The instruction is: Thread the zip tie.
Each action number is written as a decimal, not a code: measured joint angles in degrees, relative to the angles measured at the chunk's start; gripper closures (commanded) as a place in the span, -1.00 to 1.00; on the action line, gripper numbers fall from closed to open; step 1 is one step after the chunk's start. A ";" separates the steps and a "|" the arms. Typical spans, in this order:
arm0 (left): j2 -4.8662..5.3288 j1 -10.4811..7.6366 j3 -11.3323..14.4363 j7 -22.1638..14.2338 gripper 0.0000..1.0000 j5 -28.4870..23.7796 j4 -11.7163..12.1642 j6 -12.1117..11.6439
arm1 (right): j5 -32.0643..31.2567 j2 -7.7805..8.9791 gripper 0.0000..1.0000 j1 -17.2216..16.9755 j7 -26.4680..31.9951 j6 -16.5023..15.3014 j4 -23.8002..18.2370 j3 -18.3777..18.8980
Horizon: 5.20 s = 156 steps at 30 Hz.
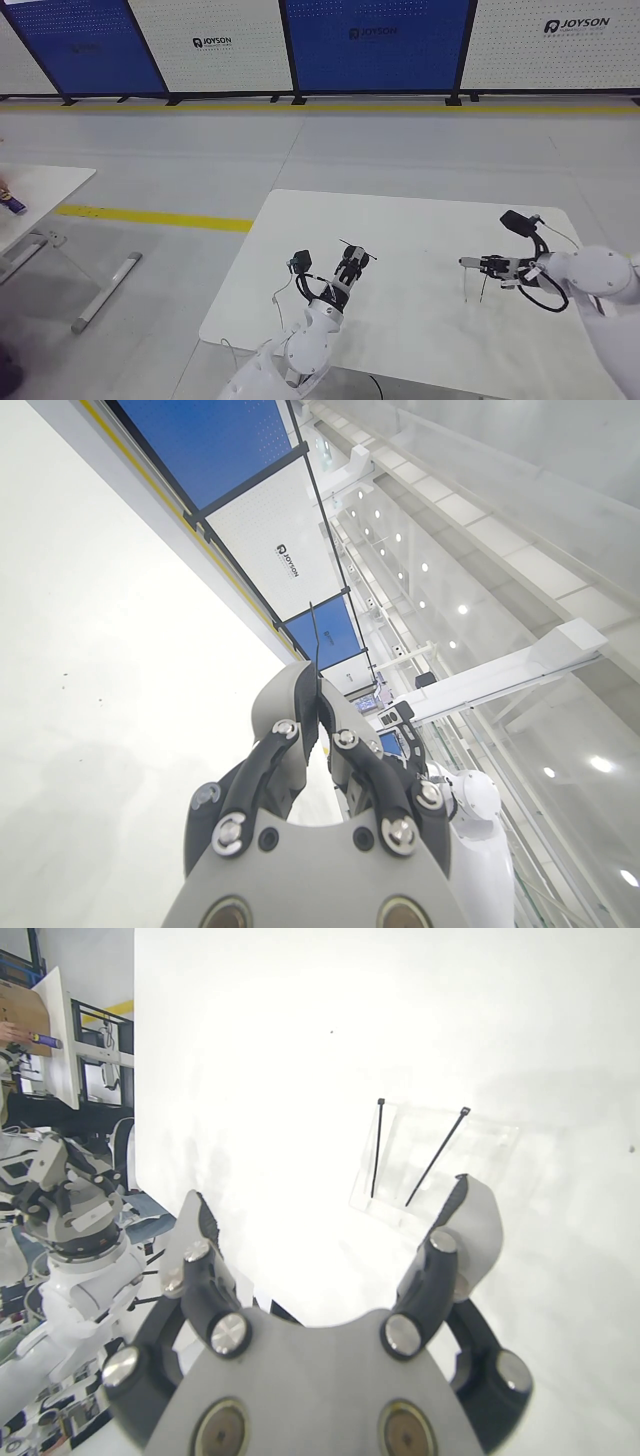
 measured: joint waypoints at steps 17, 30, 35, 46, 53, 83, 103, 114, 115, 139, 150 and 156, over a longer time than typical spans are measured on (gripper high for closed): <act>0.00 0.00 0.00 0.00 1.00 0.00 0.00 0.00 | -4.36 -0.49 -1.00 1.53 -0.73 4.05 0.02 -3.49; 0.00 0.00 0.00 0.00 1.00 0.00 0.00 0.00 | -7.74 -1.15 -1.00 4.17 -0.02 8.35 -0.26 -6.94; 0.00 0.00 0.00 0.00 1.00 0.00 0.00 0.00 | -9.14 -1.13 -0.22 4.35 -0.11 6.83 0.63 -7.58; 0.00 0.00 0.00 0.00 1.00 0.00 0.00 0.00 | -9.88 -1.83 0.42 6.53 2.03 9.05 3.09 -9.82; 0.00 0.00 0.00 0.00 1.00 0.00 0.00 0.00 | -10.80 -2.52 0.36 7.84 1.93 10.92 5.73 -11.82; 0.00 0.00 0.00 0.00 1.00 0.00 0.00 0.00 | -18.94 -6.20 0.56 10.85 6.72 11.12 15.21 -11.73; 0.00 0.00 0.00 0.00 1.00 0.00 0.00 0.00 | -23.54 -11.36 0.60 15.03 7.91 11.12 24.84 -13.75; 0.00 0.00 0.00 0.00 1.00 0.00 0.00 0.00 | -25.21 -13.44 1.00 16.90 8.47 11.12 29.53 -14.40; 0.00 0.00 0.00 0.00 1.00 0.00 0.00 0.00 | -25.26 -13.58 1.00 17.03 8.48 11.12 29.83 -14.43; 0.00 0.00 0.00 0.00 1.00 0.00 0.00 0.00 | -27.88 -9.24 1.00 -11.02 0.21 11.12 -14.71 14.50; 0.00 0.00 0.00 0.00 1.00 0.00 0.00 0.00 | -22.27 -9.32 1.00 -17.03 -2.12 10.47 -21.64 17.99; -0.54 0.04 1.18 0.90 1.00 -0.38 -0.33 0.04 | -19.02 -9.69 1.00 -17.68 -5.03 9.27 -20.21 16.30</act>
